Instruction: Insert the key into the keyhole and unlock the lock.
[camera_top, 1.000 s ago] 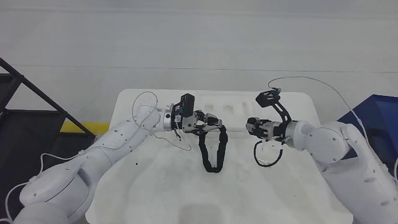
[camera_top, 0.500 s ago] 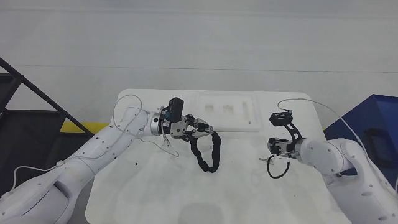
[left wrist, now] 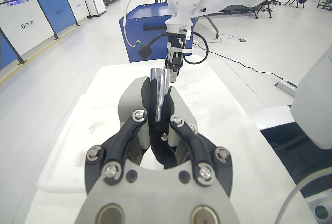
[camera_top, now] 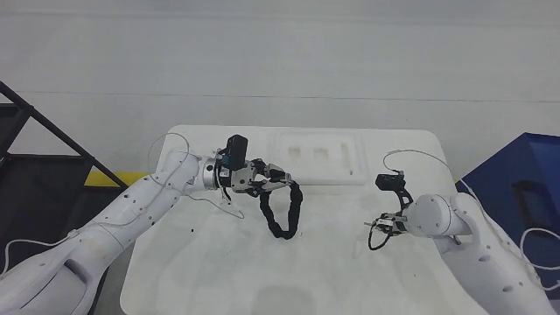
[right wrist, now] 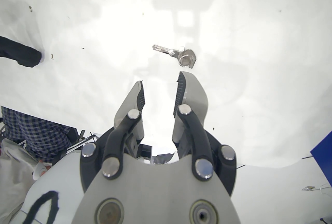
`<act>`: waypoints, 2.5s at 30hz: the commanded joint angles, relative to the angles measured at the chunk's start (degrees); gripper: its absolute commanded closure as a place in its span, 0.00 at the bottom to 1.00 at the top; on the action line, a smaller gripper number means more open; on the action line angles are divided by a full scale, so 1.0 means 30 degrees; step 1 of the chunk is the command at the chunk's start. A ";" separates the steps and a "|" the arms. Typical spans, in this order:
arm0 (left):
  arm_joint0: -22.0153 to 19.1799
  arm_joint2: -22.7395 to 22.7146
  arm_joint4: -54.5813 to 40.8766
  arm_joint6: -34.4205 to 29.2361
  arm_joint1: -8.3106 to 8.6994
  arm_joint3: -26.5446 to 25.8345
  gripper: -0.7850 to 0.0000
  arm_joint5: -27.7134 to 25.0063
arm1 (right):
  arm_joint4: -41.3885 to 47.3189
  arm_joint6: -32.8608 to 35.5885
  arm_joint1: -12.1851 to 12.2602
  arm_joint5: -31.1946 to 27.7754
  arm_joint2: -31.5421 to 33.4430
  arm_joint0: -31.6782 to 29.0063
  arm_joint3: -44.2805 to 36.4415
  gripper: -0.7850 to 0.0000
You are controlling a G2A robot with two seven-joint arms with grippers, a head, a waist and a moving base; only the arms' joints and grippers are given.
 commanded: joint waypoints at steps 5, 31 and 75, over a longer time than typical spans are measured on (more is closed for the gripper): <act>0.0000 0.0000 0.0000 0.0000 0.0000 0.0000 1.00 0.0000 | -0.0006 -0.0225 -0.0309 0.0391 -0.0997 0.0729 0.1489 0.66; 0.0000 0.0000 0.0000 0.0000 0.0000 0.0000 1.00 0.0000 | 0.0767 -0.0577 -0.1031 0.3129 -0.1940 0.2241 0.3913 0.65; 0.0000 0.0000 0.0000 0.0000 0.0000 0.0000 1.00 0.0000 | 0.0369 -0.1814 -0.0912 0.4463 -0.3834 0.3152 0.4532 1.00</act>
